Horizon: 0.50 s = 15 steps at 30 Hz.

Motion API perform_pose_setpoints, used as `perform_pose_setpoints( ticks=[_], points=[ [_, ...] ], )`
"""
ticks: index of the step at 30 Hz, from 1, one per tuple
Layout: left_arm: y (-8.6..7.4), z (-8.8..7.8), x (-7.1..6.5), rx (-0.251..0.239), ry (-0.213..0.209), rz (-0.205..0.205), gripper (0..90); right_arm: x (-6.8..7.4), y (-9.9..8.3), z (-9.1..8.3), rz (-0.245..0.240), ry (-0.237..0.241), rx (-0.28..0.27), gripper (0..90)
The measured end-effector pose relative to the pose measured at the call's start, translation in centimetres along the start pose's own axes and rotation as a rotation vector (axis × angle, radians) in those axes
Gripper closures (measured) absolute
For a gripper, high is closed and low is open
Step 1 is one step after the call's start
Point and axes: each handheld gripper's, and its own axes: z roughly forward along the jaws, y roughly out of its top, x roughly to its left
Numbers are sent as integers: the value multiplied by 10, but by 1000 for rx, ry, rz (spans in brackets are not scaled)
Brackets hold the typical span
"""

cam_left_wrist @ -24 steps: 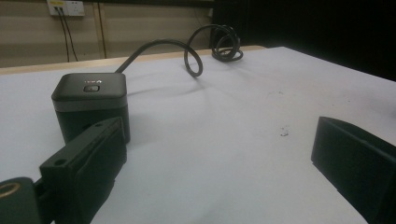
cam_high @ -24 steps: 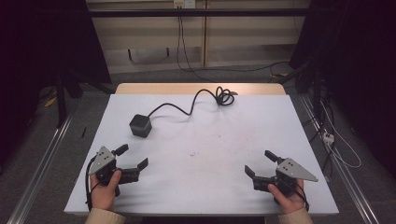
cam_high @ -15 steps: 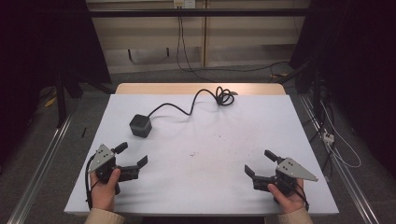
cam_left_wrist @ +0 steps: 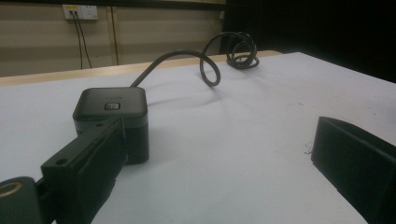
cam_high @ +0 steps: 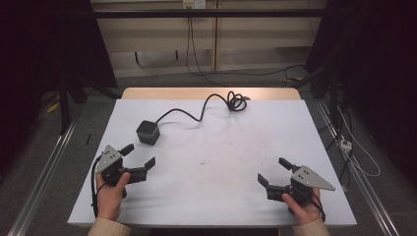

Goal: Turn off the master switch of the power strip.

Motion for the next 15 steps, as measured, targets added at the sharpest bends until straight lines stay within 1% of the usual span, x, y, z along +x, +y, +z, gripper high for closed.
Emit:
perform_pose_setpoints(
  ticks=[1,2,3,5,7,8,10,11,15],
  points=[
    [0,1,0,-3,-1,-4,32,0,0,0,-1,0,0,62],
    [1,1,1,1,0,6,33,0,0,0,0,-1,0,62],
    [1,2,1,3,2,8,33,0,0,0,0,-1,0,62],
    [2,3,2,0,-3,3,34,0,0,0,-1,0,1,62],
    [3,4,3,-3,1,0,34,1,0,0,-2,1,-2,62],
    [3,5,4,-6,-1,-7,34,1,0,0,-2,1,-2,62],
    [3,6,5,-3,1,-4,34,0,0,0,-5,3,-1,62],
    [3,6,5,-7,0,-14,34,0,0,0,-5,3,-1,62],
    [4,8,7,-10,8,-17,34,0,1,0,-6,4,-2,63]
  ],
)
